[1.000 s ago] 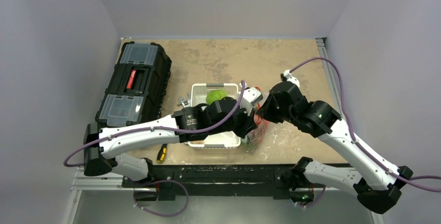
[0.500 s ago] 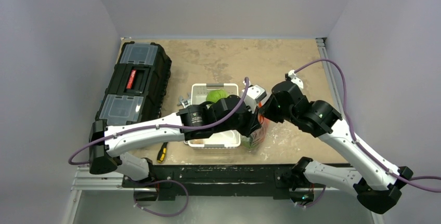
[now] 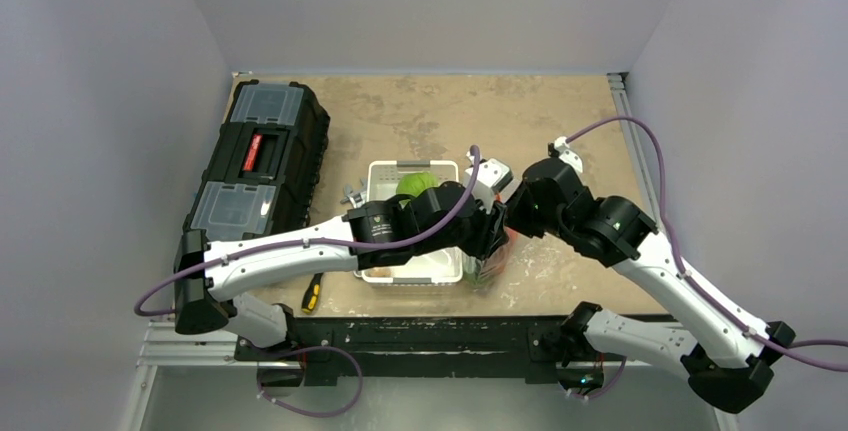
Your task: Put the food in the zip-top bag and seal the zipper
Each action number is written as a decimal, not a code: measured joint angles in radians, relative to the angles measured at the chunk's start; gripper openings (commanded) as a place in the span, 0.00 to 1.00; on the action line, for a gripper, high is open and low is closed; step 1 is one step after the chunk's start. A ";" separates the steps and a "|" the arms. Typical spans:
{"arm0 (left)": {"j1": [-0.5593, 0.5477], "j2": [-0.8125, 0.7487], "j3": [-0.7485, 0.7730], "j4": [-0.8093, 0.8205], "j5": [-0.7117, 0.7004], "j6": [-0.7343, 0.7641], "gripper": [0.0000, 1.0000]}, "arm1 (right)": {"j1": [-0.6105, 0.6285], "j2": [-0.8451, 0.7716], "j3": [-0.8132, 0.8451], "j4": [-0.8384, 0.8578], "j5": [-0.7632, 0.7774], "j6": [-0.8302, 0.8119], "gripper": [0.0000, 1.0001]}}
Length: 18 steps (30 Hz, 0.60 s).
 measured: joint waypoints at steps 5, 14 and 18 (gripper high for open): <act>0.000 -0.007 0.000 0.004 -0.011 0.016 0.58 | 0.000 -0.002 -0.003 0.008 0.000 -0.001 0.00; 0.000 -0.092 -0.040 -0.003 0.008 0.027 0.54 | 0.000 -0.072 -0.053 0.083 0.002 -0.147 0.00; 0.005 -0.106 -0.041 -0.002 0.008 0.024 0.54 | 0.000 -0.091 -0.067 0.138 -0.024 -0.254 0.00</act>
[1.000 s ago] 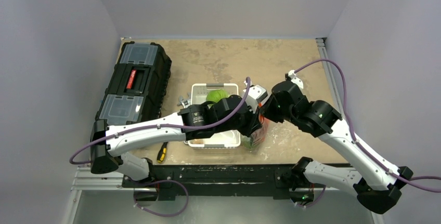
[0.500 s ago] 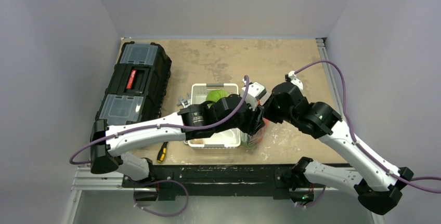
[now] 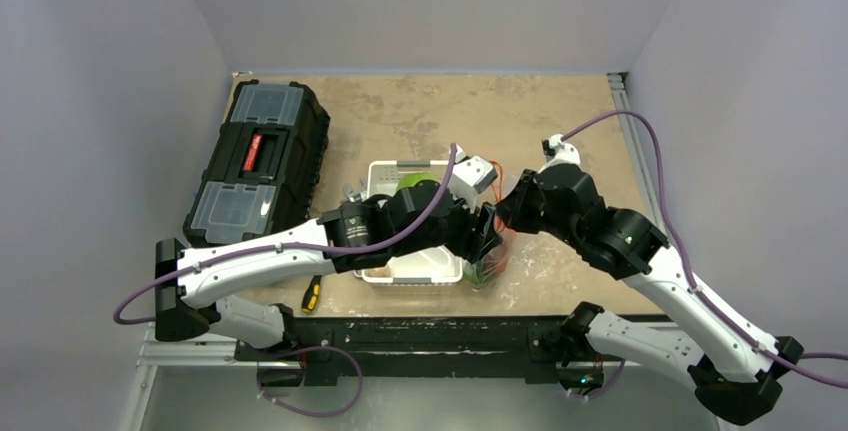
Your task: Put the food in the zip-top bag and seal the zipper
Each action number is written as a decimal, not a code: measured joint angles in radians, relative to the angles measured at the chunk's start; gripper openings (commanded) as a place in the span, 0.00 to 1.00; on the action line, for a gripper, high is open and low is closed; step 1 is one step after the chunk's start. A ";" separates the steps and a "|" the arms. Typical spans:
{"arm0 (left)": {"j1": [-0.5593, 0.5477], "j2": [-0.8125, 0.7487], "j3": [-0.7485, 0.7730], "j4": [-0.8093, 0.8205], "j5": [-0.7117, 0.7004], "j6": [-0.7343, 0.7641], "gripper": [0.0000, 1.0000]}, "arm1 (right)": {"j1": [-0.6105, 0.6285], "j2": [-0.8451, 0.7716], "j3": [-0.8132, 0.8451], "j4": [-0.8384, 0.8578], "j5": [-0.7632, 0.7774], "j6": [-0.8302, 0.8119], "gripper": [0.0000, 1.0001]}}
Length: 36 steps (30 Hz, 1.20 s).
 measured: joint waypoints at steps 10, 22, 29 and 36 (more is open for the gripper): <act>0.025 -0.022 -0.033 0.021 0.011 -0.002 0.61 | 0.000 -0.008 -0.033 0.142 -0.106 -0.278 0.00; 0.188 -0.252 -0.159 0.041 0.077 0.051 0.61 | 0.000 -0.076 -0.029 0.133 0.015 -0.472 0.00; 0.194 -0.240 -0.250 0.039 0.097 -0.003 0.61 | 0.000 -0.077 0.006 0.097 0.095 -0.491 0.00; 0.195 -0.114 -0.355 0.042 0.105 -0.080 0.65 | 0.000 -0.094 0.048 0.064 0.152 -0.483 0.00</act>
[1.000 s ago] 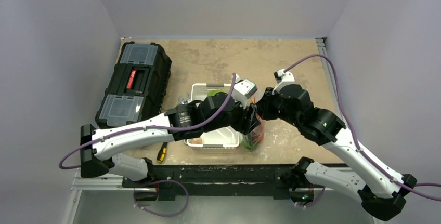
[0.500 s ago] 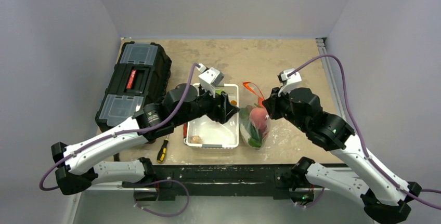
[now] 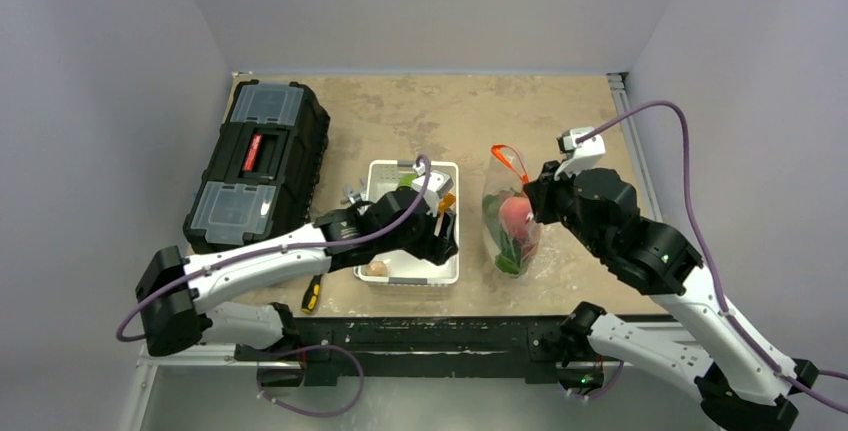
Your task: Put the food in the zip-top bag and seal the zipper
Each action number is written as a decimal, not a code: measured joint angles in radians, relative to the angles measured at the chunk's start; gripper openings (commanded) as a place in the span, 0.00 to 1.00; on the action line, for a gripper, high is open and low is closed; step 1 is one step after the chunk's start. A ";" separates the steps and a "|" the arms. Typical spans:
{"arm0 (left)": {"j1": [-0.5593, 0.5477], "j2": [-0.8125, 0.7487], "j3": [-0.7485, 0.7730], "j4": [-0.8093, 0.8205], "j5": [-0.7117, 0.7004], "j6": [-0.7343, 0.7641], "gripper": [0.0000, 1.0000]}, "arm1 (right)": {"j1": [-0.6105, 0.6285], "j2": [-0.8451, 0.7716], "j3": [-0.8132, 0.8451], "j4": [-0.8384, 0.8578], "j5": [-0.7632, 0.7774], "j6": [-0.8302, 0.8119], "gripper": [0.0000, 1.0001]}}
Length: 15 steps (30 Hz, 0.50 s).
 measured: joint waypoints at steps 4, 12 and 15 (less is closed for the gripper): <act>0.012 0.098 -0.004 0.001 -0.030 -0.034 0.74 | 0.000 -0.018 0.016 -0.015 0.017 0.006 0.00; 0.104 0.190 0.076 -0.053 -0.198 -0.063 0.94 | 0.000 -0.050 0.016 -0.049 0.025 0.023 0.00; 0.147 0.194 0.122 -0.068 -0.253 -0.053 1.00 | 0.000 -0.059 0.016 -0.053 0.025 0.029 0.00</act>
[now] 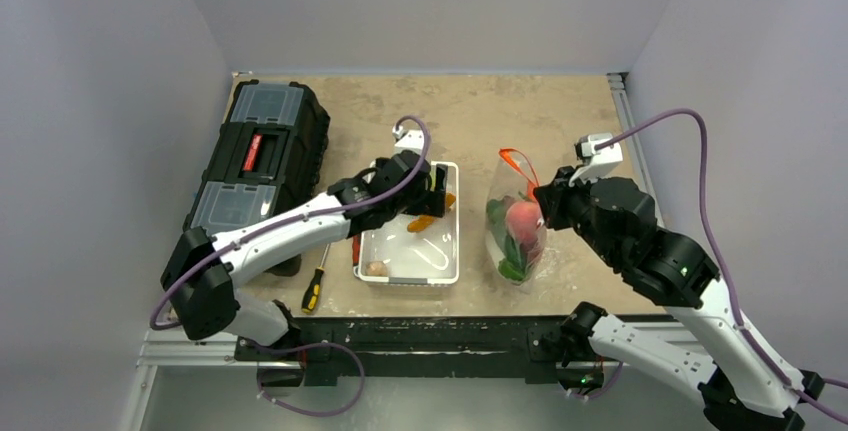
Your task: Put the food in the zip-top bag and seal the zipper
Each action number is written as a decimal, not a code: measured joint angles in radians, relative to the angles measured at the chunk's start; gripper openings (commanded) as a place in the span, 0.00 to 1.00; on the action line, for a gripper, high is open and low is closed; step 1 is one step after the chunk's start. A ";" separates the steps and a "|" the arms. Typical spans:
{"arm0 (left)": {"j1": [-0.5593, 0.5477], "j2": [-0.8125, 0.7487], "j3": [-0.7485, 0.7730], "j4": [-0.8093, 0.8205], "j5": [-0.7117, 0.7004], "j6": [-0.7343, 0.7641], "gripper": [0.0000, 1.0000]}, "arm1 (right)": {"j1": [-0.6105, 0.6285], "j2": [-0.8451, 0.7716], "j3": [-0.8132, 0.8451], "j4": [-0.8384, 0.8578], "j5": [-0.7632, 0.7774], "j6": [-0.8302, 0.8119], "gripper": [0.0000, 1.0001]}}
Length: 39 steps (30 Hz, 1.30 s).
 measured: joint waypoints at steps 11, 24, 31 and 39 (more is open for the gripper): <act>0.169 0.233 0.220 -0.049 -0.013 0.055 0.98 | 0.000 -0.006 0.000 0.000 0.000 0.008 0.00; 0.261 0.525 0.430 -0.079 0.054 0.053 0.97 | 0.000 -0.006 0.000 -0.004 0.000 0.008 0.00; 0.293 0.697 0.674 -0.091 0.074 0.058 0.99 | 0.000 -0.006 0.000 -0.011 -0.001 0.010 0.00; 0.348 0.886 0.988 -0.099 0.102 0.147 1.00 | 0.000 -0.011 0.000 -0.051 -0.022 0.017 0.00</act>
